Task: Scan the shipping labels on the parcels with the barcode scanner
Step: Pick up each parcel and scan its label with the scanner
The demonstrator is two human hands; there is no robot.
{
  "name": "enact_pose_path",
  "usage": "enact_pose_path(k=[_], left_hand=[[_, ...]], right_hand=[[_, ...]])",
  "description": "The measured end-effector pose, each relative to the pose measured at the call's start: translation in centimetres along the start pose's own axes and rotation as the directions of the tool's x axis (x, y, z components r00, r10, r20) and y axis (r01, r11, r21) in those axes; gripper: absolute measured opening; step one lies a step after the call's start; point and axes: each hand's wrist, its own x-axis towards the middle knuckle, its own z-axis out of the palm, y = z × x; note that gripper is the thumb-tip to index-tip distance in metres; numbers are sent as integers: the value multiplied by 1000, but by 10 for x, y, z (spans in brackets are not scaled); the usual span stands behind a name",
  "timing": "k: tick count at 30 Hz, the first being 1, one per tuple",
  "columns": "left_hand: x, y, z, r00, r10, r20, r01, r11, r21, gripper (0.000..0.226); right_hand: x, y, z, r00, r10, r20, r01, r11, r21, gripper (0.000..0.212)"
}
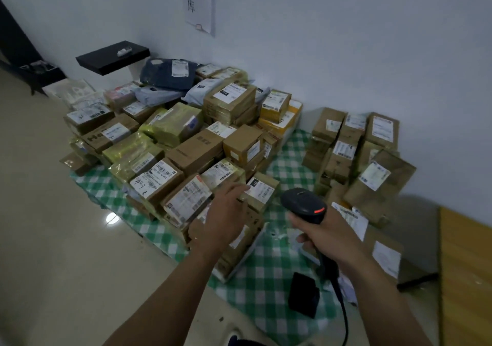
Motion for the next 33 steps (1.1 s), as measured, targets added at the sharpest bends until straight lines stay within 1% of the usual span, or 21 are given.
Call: enact_pose_path(k=[1,3,4,6,8,10,11,13,15,16,19,21,25,29,31,33], left_hand=[[2,19,12,999,8,45,-5,998,-57,35],[8,58,40,988,25,153,-3,989,-147,34],[11,79,55,976,25,216,13,985,-170,35],[17,118,80,956,15,292,48,977,-207,39],[24,158,102,943,25,332,56,971,-230,46],[35,188,124,931,47,361,37,975,-220,53],[42,198,136,925,39,378,53,971,-232,55],[55,210,157,919,-2,394,113,960,-257,64],[63,216,175,904,-71,421,182,956,-231,81],[66,215,185,900,-95,425,201,956,-213,86],[71,209,205,888,-153,434,245,955,-165,77],[72,206,211,885,-181,428,275,946,-170,72],[73,204,209,884,-198,425,330,907,-264,63],[66,205,189,882,-110,459,299,883,-362,55],[57,204,176,888,-42,459,270,854,-445,52],[50,199,162,917,7,400,205,850,-485,49]], right_hand=[[-5,4,-13,1000,10,-23,-10,1000,17,32],[-14,15,-41,997,31,-74,-27,998,61,34],[-21,20,-56,994,41,-102,-33,996,78,36],[-31,33,-85,985,59,-164,-45,995,89,36],[-42,47,-117,970,84,-229,-60,992,109,31],[-50,59,-144,959,103,-265,-69,988,136,22],[-54,64,-156,954,105,-279,-65,987,150,18],[-58,72,-177,947,101,-304,-54,986,157,15],[-59,80,-192,944,93,-315,-43,986,163,18],[-59,84,-198,944,91,-318,-39,985,166,20],[-56,92,-212,944,84,-320,-33,986,161,25],[-53,96,-218,945,81,-316,-26,985,172,27],[-47,99,-221,949,93,-300,-36,981,190,30],[-44,96,-219,948,51,-315,8,983,183,30],[-41,94,-216,925,6,-379,54,988,147,32],[-36,93,-212,896,-36,-442,90,991,102,42]])
